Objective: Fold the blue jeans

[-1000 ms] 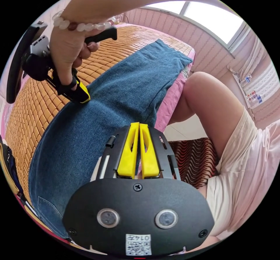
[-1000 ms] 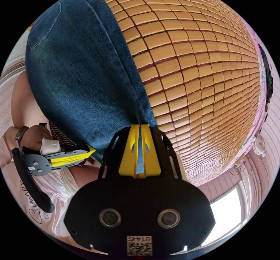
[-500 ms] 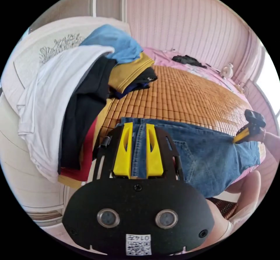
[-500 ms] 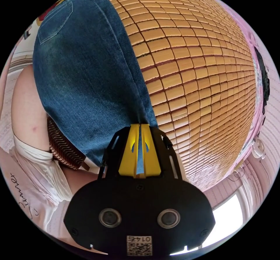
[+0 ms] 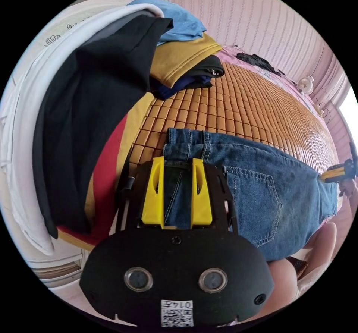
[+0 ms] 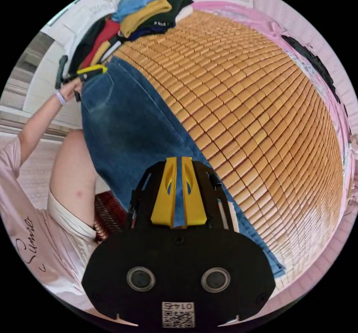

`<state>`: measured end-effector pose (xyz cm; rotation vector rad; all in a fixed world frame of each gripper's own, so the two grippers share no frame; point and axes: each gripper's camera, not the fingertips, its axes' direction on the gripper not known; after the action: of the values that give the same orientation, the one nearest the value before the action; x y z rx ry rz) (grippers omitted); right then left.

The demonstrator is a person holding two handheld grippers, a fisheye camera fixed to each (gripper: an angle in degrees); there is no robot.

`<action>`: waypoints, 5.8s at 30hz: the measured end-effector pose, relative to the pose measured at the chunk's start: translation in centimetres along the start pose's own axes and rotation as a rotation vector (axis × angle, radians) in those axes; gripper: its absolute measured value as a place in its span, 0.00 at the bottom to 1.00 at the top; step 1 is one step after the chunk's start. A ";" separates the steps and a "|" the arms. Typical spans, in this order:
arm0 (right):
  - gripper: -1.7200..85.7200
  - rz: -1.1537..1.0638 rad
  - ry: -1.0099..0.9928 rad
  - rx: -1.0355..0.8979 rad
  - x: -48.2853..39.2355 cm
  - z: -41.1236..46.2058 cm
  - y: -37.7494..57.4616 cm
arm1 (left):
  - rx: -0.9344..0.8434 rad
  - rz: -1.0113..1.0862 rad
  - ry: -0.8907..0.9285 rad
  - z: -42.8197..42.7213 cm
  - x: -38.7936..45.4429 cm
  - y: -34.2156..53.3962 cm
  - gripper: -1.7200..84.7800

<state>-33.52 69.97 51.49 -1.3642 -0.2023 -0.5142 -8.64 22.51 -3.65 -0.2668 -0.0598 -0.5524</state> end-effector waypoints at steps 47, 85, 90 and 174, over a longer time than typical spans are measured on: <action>0.29 1.571 0.261 0.773 23.6 -41.6 77.6 | -0.044 0.189 0.347 -6.5 15.9 8.7 0.01; 0.04 0.887 0.158 1.265 22.1 -70.0 78.2 | -0.524 0.627 0.662 7.5 39.3 0.8 0.01; 0.04 0.437 0.090 1.273 15.0 -73.4 62.7 | -0.350 0.714 0.696 7.3 46.8 4.0 0.01; 0.02 0.047 0.212 -0.429 6.1 -3.3 -5.0 | -0.073 1.008 0.562 3.1 56.3 16.1 0.01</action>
<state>-31.05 64.78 57.79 -1.7112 0.1218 -0.6839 47.75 7.82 2.78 -0.1737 0.6149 0.3894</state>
